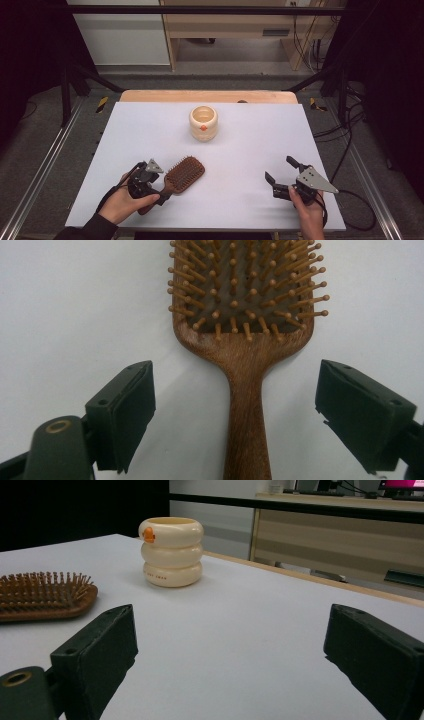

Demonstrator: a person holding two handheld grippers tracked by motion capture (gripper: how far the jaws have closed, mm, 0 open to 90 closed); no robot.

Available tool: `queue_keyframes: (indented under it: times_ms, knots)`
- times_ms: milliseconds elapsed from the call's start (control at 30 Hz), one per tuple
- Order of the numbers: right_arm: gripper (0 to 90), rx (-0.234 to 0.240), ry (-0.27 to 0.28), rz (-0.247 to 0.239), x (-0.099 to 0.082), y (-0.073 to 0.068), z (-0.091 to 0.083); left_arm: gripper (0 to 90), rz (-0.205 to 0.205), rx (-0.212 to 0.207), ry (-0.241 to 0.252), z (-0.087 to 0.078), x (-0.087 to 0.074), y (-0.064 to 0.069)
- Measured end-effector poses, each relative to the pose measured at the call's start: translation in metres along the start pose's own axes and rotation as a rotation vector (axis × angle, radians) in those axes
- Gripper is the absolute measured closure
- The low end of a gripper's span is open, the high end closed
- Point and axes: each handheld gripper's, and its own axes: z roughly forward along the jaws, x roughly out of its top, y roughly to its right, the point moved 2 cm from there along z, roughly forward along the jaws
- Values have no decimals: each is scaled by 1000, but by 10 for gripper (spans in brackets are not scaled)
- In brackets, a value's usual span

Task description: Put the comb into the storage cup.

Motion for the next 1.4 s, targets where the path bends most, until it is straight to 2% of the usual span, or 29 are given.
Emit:
queue_keyframes:
  times_ms: [300,400,567,633,667,800,1133,1400]
  knots:
    - [69,1,-4,1,0,0,0,159,7,-11,-20,2,2,5]
    - [69,2,-7,-1,0,-1,0,199,9,-16,-31,3,2,6]
    - [69,2,-6,3,0,-1,0,329,7,-23,-58,5,2,7]
    - [69,2,-8,4,0,-1,0,349,8,-19,-62,5,2,7]
    - [69,2,-8,-2,0,-1,0,394,8,-20,-68,6,2,7]
    - [69,2,-8,-2,0,-1,0,454,6,-17,-82,7,2,6]
    - [69,3,-10,-3,0,-1,0,536,17,-12,-103,10,3,8]
    - [69,4,-11,-5,-1,-1,0,566,28,-4,-118,12,2,9]
